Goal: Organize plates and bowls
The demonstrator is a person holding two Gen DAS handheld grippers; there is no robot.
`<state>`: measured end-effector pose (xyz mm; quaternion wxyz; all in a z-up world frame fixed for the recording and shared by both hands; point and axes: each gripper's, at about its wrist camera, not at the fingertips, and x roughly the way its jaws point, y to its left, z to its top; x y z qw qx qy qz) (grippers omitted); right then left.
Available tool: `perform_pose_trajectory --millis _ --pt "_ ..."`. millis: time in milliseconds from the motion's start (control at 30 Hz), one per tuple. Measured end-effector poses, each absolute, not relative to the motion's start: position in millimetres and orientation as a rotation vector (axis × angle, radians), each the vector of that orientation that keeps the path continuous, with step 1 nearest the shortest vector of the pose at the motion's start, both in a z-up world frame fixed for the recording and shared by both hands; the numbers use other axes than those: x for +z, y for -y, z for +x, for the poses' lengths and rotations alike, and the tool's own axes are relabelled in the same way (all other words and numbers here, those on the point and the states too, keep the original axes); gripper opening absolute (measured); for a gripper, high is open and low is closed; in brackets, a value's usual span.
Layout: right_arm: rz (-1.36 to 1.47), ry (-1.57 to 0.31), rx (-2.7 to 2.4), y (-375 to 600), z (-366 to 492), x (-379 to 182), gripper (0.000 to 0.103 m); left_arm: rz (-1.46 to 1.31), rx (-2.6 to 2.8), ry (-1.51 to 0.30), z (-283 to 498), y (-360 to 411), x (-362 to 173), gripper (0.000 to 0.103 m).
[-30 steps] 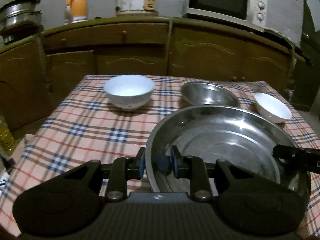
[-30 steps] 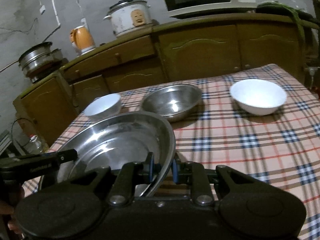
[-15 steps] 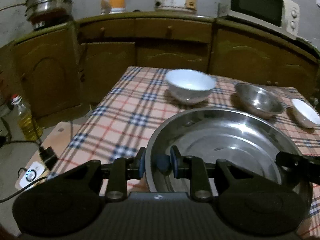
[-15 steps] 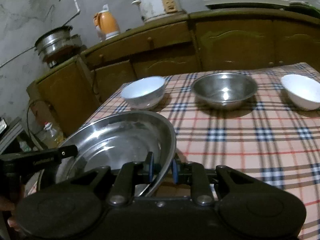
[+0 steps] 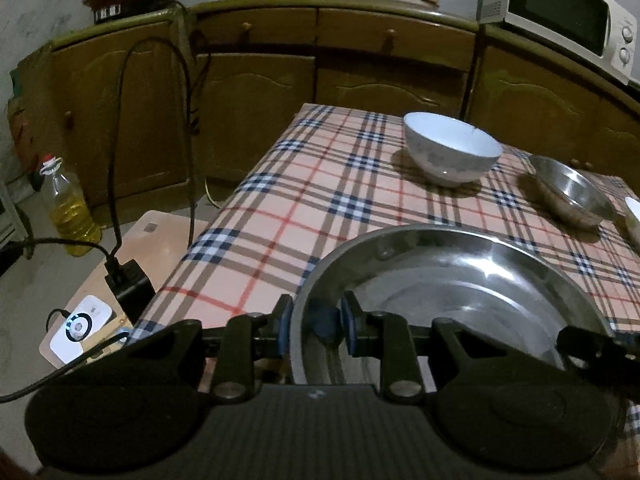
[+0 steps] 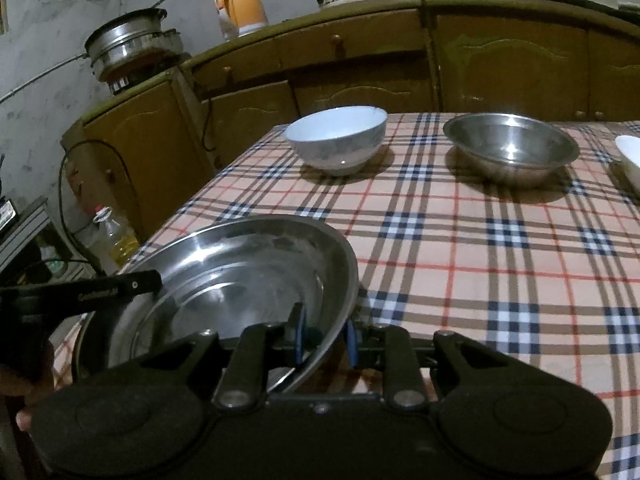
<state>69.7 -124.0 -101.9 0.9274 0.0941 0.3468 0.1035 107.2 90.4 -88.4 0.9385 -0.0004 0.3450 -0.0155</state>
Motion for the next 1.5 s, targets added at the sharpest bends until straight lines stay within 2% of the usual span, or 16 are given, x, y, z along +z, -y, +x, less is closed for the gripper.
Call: perform_pose_trajectory --millis 400,500,600,667,800,867,933,1233,1300,1500 --pt "0.264 -0.74 0.206 128.8 74.3 -117.1 0.027 -0.024 -0.029 -0.71 115.4 -93.3 -101.7 0.027" --pt "0.293 -0.757 0.195 133.5 74.0 -119.2 0.03 -0.027 -0.027 -0.715 115.2 -93.6 -102.1 0.029" --pt "0.286 -0.728 0.176 139.3 70.1 -114.9 0.031 -0.023 -0.013 -0.717 113.8 -93.6 -101.5 0.034" --pt "0.275 -0.714 0.168 144.7 69.4 -108.8 0.032 -0.021 0.015 -0.717 111.9 -93.9 -98.7 0.042" --pt "0.224 -0.68 0.168 157.5 67.4 -95.1 0.042 0.002 0.056 -0.705 106.1 -91.0 -86.7 0.05" --pt "0.202 -0.673 0.177 167.1 66.8 -87.5 0.044 0.02 0.058 -0.703 102.8 -85.1 -78.0 0.056" --pt "0.172 -0.654 0.177 179.0 65.0 -77.7 0.051 0.038 0.07 -0.693 99.6 -75.5 -67.3 0.057" --pt "0.138 -0.621 0.123 239.5 71.8 -48.1 0.059 0.054 -0.032 -0.667 105.8 0.9 -36.3 0.064" --pt "0.128 -0.611 0.102 252.7 74.6 -44.9 0.064 0.05 -0.065 -0.663 111.3 21.2 -33.8 0.065" --pt "0.141 -0.623 0.047 298.7 92.5 -45.6 0.066 0.063 -0.157 -0.668 136.8 76.7 -36.2 0.069"
